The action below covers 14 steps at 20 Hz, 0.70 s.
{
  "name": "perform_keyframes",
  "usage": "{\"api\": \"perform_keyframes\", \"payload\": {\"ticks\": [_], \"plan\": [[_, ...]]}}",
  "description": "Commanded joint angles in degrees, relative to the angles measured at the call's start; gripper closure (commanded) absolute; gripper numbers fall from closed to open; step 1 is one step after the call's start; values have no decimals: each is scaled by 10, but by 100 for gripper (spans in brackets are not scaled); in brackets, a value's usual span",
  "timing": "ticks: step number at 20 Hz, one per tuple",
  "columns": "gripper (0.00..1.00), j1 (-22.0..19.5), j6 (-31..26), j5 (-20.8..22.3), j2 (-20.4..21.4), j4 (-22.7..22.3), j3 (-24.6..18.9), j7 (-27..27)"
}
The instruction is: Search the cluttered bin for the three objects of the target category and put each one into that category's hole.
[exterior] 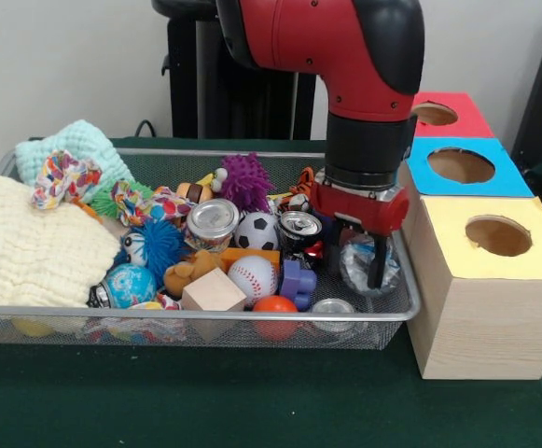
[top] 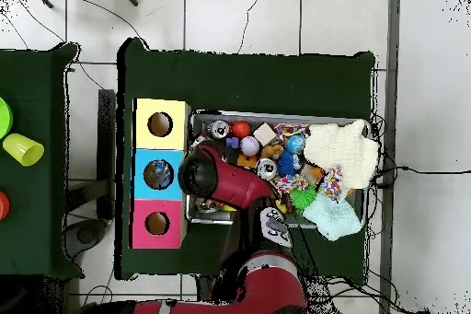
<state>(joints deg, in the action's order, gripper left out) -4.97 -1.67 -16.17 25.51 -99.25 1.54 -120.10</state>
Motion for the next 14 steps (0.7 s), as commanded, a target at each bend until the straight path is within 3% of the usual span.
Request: {"api": "perform_keyframes", "payload": {"ticks": [1,8,14], "plan": [[0,24,-58,-32,35,-56,-97,-123],[0,23,-80,-44,61,-71,-98,-113],[0,20,-80,-42,58,-72,-95,-101]]}}
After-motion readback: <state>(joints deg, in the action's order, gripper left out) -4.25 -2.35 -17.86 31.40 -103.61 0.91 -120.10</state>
